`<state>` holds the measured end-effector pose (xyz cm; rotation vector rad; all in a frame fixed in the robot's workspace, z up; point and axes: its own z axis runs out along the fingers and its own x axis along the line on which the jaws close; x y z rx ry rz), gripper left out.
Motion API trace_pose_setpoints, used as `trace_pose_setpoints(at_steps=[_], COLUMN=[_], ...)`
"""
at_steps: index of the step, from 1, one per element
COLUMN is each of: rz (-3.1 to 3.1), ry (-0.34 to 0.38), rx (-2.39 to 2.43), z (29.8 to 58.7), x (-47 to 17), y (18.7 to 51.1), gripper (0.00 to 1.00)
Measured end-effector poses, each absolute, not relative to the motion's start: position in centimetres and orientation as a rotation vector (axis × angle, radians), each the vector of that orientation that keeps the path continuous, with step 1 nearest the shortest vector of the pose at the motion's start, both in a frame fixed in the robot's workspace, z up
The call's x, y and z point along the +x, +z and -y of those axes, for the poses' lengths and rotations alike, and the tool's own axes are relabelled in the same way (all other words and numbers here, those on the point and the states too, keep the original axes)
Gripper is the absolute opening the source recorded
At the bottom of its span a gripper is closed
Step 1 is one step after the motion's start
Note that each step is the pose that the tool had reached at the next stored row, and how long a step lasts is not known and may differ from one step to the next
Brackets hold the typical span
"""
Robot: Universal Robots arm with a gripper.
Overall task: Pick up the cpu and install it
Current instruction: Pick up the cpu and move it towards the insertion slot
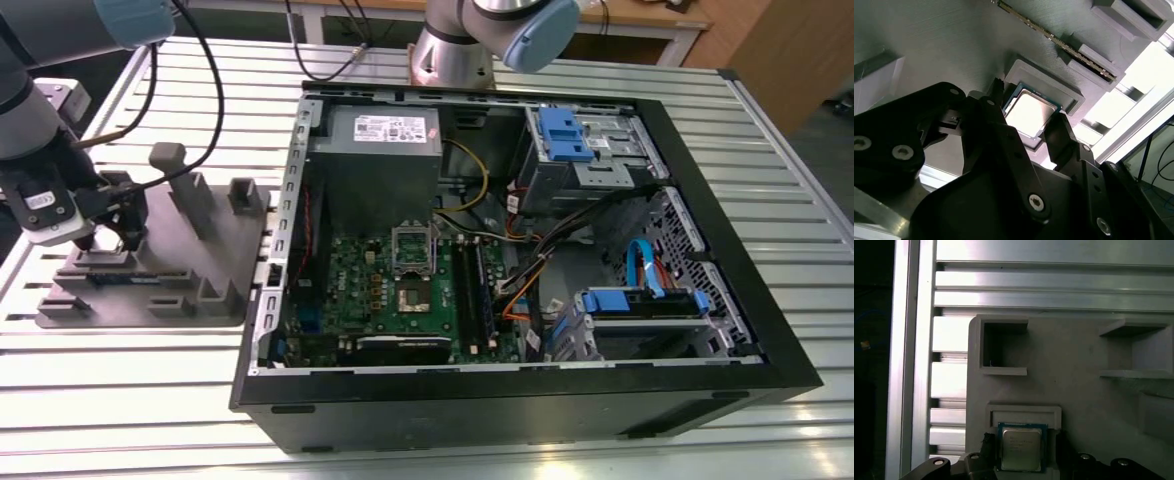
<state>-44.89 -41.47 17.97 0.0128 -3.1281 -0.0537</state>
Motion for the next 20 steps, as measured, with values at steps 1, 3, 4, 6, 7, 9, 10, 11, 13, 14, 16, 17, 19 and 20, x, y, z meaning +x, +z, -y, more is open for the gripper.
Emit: trace_pose_setpoints(at_steps=[1,3,4,6,7,9,10,11,13,14,16,17,19,20], rz=[3.128,3.128,3.128,3.128,3.128,3.128,3.128,3.128,3.128,3.128,3.128,3.128,3.128,3.128], ry=[-0.054,-0.054,-0.054,-0.054,-0.054,-0.054,-0.054,-0.054,-0.054,-0.053,-0.054,-0.054,-0.054,-0.054], rx=[0.013,0.010,0.010,0.010,0.010,0.010,0.010,0.010,0.010,0.010,0.010,0.010,0.010,0.010], z=[41.47,41.48,41.48,41.49,41.49,41.48,41.46,41.46,41.41,41.41,41.41,41.41,41.41,41.41], x=[-44.89,-44.89,-44.89,-44.96,-45.01,-45.03,-45.04,-45.04,-45.04,-45.06,-45.10,-45.13,-45.14,-45.14], y=[17.97,17.97,17.97,17.97,17.97,17.97,17.97,17.97,17.97,17.98,17.98,17.98,17.97,17.97], gripper=[0.60,0.60,0.60,0.60,0.60,0.60,0.60,0.60,0.60,0.60,0.60,0.60,0.60,0.60])
